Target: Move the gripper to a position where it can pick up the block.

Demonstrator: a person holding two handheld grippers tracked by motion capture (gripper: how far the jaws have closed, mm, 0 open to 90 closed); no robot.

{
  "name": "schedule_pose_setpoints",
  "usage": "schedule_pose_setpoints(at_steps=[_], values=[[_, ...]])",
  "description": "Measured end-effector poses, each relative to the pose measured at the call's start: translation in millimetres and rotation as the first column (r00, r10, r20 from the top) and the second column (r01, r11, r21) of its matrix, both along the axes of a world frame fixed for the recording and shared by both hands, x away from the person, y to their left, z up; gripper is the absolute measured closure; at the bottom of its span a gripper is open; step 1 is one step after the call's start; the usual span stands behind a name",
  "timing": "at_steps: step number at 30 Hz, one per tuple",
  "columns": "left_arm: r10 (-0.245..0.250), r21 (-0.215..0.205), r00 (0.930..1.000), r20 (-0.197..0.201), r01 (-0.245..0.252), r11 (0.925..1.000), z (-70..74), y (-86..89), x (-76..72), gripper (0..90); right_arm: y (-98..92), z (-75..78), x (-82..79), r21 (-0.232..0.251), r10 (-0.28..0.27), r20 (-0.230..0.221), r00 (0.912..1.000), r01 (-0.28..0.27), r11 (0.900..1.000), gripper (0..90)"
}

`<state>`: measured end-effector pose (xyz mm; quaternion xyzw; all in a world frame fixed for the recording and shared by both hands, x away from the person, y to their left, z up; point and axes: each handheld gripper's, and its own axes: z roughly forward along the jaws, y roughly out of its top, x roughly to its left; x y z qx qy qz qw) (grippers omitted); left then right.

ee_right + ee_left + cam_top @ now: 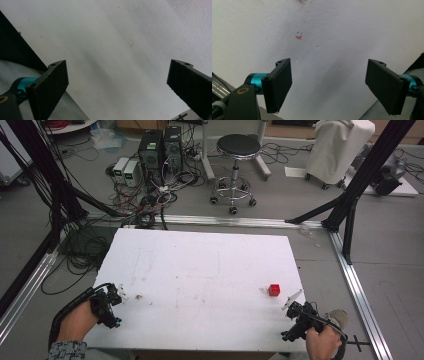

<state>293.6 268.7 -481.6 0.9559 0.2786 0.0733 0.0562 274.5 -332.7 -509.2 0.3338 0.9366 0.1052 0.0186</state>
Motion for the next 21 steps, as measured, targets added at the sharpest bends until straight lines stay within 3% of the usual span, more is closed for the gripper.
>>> schedule_pose_setpoints(at_steps=[11,21], values=[[-0.002,-0.008,1.0,-0.002,0.002,1.0,-1.2,-1.9,-0.2,21.8,-6.4,2.4,2.0,0.02,0.057,0.01,0.9983,-0.057,0.998,2.9],[0.014,-0.012,0.9999,0.003,-0.014,0.9998,-2.0,2.1,-0.1,21.8,-12.6,11.0,17.4,0.018,0.124,0.017,0.9921,-0.124,0.992,2.9]])
